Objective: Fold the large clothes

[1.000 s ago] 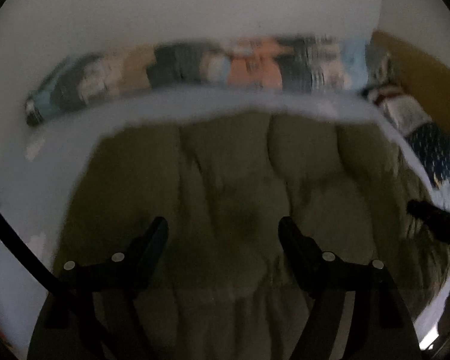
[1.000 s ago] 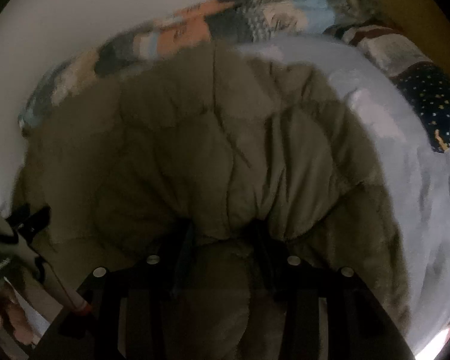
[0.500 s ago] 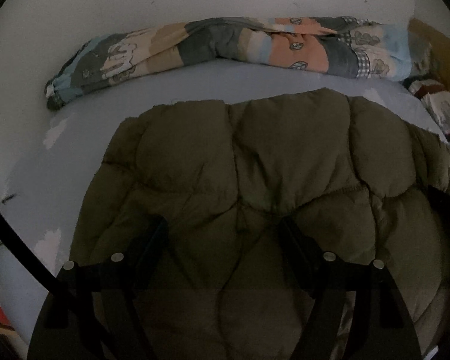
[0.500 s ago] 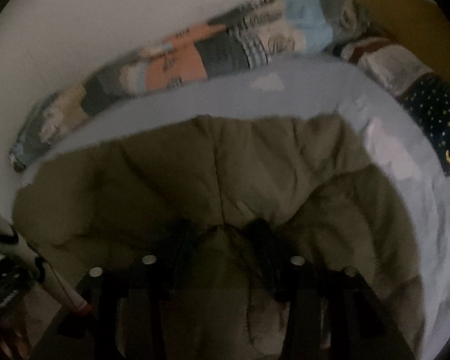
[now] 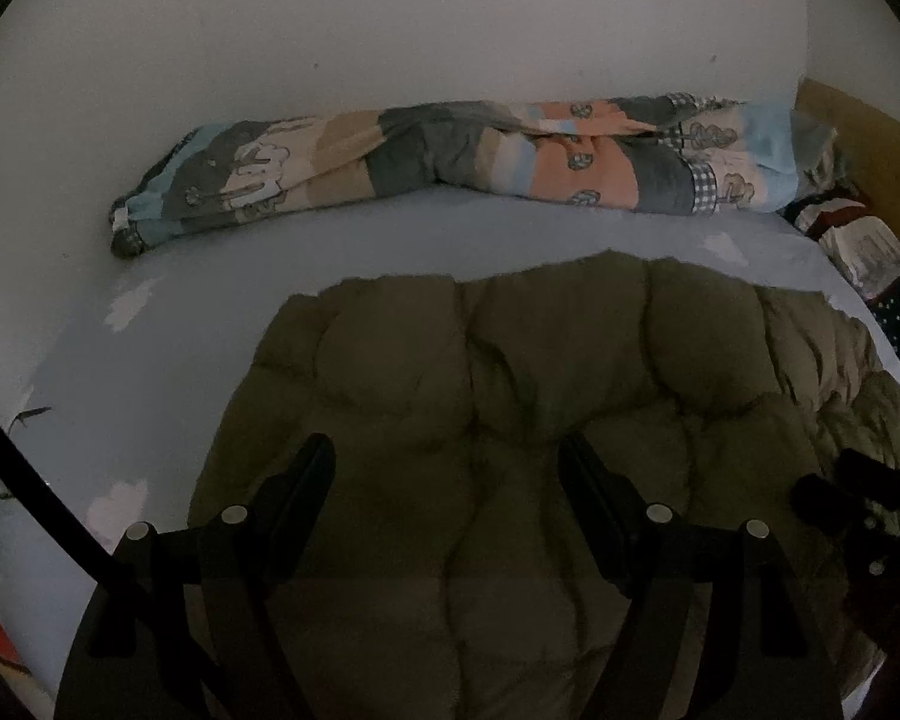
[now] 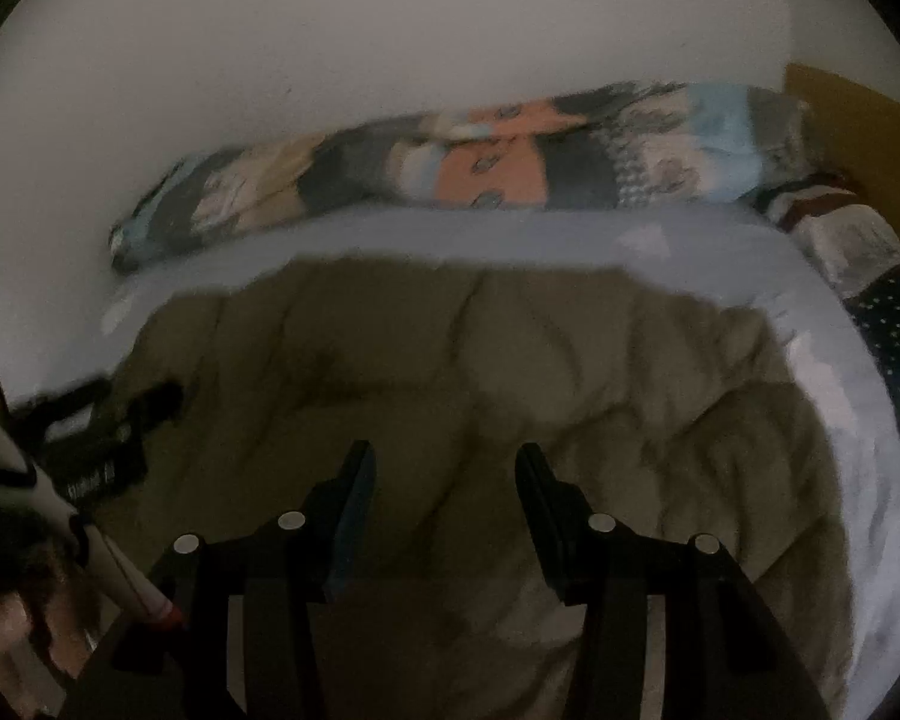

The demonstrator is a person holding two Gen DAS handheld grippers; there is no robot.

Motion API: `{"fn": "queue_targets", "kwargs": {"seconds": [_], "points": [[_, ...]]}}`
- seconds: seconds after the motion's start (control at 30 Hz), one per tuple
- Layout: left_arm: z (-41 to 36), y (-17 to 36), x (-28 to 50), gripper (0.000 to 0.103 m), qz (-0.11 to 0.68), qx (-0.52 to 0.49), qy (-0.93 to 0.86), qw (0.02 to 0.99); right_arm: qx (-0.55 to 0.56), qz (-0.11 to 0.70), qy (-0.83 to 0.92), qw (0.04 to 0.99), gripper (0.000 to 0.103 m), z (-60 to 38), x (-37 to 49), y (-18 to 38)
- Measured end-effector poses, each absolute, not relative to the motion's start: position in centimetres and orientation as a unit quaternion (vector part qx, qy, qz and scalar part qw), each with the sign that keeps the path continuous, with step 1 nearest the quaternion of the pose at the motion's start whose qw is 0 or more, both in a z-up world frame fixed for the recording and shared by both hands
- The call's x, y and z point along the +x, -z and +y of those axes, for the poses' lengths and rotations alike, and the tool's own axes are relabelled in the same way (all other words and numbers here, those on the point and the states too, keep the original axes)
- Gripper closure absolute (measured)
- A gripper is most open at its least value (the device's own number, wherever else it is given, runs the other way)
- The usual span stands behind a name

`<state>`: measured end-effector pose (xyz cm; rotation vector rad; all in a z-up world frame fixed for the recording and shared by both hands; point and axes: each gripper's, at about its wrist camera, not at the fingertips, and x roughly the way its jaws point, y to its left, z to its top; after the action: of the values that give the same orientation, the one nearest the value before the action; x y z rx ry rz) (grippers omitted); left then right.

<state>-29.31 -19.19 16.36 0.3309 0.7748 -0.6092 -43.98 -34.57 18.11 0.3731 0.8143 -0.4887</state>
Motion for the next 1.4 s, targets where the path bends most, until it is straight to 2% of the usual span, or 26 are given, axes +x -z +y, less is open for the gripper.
{"fn": "queue_targets", "kwargs": {"seconds": [0.13, 0.2, 0.4, 0.77, 1.0, 1.4], "points": [[-19.7, -15.5, -29.5, 0.027, 0.374, 0.181, 0.292, 0.862, 0.175, 0.411, 0.228, 0.865, 0.046, -34.0, -43.8, -16.8], [-19.9, -15.0, -29.7, 0.027, 0.374, 0.192, 0.291, 0.859, 0.165, 0.419, 0.23, 0.862, 0.039, -33.9, -43.7, -16.2], [-20.2, -14.7, -30.0, 0.027, 0.37, 0.202, 0.296, 0.857, 0.161, 0.43, 0.233, 0.858, 0.035, -34.5, -43.3, -15.5], [-20.2, -14.8, -30.0, 0.027, 0.366, 0.203, 0.297, 0.858, 0.169, 0.427, 0.229, 0.858, 0.032, -34.9, -43.3, -15.8], [-20.2, -15.2, -30.1, 0.027, 0.36, 0.202, 0.296, 0.862, 0.199, 0.384, 0.26, 0.863, 0.032, -37.0, -45.5, -18.0], [-20.6, -15.1, -30.3, 0.027, 0.355, 0.208, 0.299, 0.861, 0.269, 0.394, 0.394, 0.786, 0.032, -43.3, -50.3, -16.9]]}}
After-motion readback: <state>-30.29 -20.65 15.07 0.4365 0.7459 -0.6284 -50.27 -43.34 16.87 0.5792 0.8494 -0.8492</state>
